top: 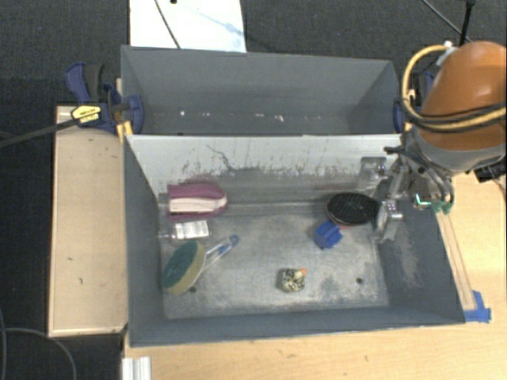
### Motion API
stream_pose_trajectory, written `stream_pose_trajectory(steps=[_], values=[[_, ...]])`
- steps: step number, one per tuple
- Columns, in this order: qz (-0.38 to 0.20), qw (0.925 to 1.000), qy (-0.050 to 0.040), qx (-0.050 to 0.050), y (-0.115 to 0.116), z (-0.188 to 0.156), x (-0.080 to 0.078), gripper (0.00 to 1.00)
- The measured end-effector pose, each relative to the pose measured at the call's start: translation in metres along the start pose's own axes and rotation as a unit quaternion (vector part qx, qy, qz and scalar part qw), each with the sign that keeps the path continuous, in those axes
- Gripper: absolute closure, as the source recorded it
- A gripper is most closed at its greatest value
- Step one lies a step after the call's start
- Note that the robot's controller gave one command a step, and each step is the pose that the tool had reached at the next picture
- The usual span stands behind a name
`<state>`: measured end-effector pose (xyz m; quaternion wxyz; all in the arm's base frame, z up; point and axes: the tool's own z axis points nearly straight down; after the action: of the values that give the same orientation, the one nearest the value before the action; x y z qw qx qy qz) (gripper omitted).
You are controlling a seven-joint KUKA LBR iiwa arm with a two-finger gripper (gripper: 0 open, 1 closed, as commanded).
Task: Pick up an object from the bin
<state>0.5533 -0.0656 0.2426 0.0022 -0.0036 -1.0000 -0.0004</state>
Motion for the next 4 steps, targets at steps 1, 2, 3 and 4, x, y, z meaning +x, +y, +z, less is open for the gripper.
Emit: stream_pose_trajectory(steps=[1, 2, 3, 4], values=[[0.127, 0.9919, -0.0005, 0.000, 0.022, 0.118, -0.026, 0.00], [0.062, 0.9981, -0.0023, 0.000, -0.014, 0.173, -0.018, 0.00], [-0.035, 0.9994, -0.0057, 0.000, 0.024, 0.171, -0.042, 0.00], [-0.034, 0.9994, -0.0051, 0.000, 0.023, 0.171, -0.041, 1.00]])
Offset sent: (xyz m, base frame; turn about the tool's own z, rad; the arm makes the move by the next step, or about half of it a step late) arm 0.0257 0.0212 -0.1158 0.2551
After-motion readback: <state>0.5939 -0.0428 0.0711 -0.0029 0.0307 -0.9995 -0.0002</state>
